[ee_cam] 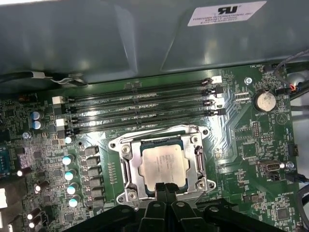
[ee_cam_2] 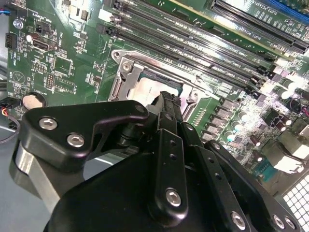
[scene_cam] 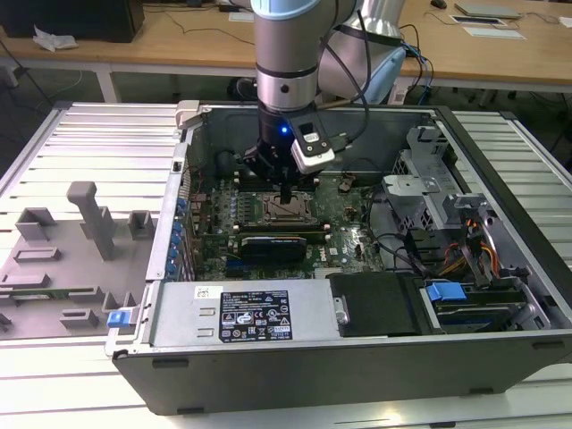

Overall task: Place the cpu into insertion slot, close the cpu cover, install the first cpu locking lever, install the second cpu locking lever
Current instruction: 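Install the second cpu locking lever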

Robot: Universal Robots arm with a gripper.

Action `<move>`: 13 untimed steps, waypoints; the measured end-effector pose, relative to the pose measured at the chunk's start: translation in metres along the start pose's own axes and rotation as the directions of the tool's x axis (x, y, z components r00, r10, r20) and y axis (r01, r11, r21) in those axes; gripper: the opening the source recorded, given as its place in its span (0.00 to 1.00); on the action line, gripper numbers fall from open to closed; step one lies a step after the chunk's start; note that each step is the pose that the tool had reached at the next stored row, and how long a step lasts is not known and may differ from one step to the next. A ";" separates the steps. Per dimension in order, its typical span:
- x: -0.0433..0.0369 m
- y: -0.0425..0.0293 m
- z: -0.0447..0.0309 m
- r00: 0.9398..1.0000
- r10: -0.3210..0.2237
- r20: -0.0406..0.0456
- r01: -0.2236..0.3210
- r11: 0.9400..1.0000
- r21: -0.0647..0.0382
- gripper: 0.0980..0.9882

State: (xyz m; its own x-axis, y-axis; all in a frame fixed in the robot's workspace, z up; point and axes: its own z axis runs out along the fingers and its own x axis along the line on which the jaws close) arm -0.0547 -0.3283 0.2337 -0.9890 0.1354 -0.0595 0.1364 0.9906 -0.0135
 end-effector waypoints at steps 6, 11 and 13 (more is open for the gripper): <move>-0.0005 -0.0041 0.0001 1.000 0.000 0.000 0.000 1.000 0.000 0.01; -0.0015 -0.0108 0.0002 1.000 0.000 0.000 0.000 1.000 0.000 0.01; -0.0016 -0.0115 0.0000 1.000 0.000 0.000 0.000 1.000 0.000 0.01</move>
State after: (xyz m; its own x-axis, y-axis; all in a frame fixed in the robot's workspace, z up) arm -0.0547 -0.3399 0.2340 -0.9890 0.1355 -0.0594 0.1366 0.9905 -0.0137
